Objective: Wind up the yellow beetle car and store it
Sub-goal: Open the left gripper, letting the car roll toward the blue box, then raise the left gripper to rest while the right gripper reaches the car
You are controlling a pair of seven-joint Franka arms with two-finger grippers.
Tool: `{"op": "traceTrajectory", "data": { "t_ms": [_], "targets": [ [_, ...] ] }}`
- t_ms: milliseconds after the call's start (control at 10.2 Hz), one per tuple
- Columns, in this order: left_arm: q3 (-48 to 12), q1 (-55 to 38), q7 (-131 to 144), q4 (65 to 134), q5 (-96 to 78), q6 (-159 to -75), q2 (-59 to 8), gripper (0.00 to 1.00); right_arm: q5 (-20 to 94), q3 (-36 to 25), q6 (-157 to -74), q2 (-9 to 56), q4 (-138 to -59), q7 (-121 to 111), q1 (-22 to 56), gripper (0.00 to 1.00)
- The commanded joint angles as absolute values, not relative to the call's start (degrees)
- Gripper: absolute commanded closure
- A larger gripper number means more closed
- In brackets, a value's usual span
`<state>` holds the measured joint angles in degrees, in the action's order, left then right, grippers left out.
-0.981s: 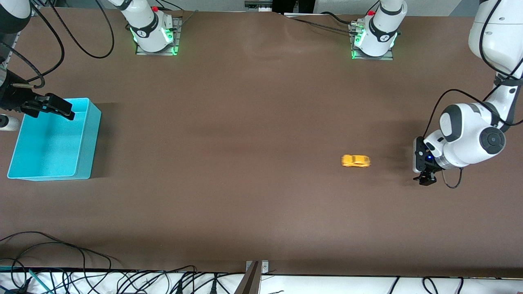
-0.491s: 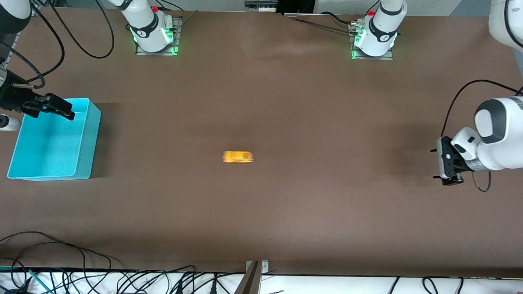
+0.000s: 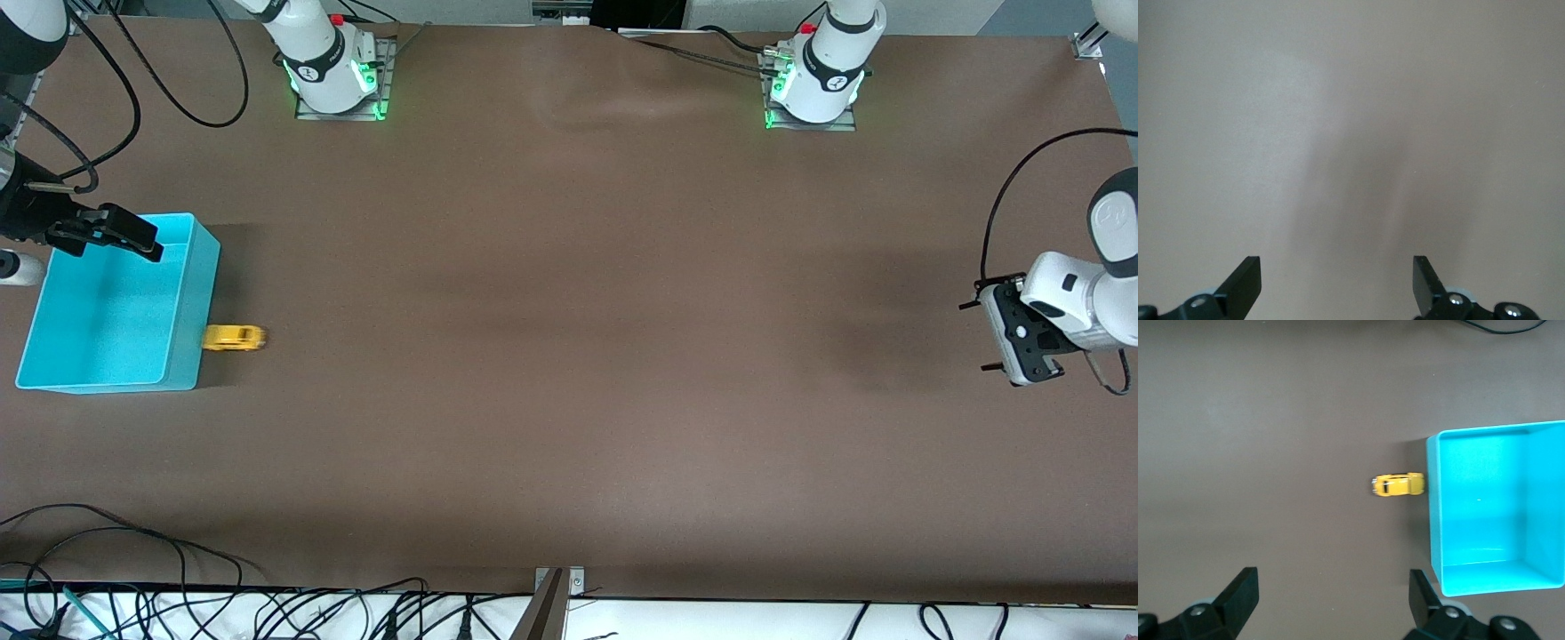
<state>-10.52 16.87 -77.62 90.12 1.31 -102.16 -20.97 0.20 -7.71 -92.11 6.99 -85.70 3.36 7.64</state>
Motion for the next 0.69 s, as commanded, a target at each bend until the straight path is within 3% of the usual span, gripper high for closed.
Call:
{"op": "traceTrajectory", "data": {
  "t_ms": [0, 589],
  "targets": [
    [-10.5, 15.8, -68.6, 85.6, 0.5, -95.2, -19.5, 0.0, -0.7, -7.8, -91.9, 6.9, -86.1, 2.3, 7.6, 0.0],
    [-19.0, 14.5, -27.1, 75.5, 1.0, -80.4, -19.3, 0.0, -1.4, -7.9, -92.1, 10.9, -86.4, -27.2, 4.7, 0.0]
  ]
}}
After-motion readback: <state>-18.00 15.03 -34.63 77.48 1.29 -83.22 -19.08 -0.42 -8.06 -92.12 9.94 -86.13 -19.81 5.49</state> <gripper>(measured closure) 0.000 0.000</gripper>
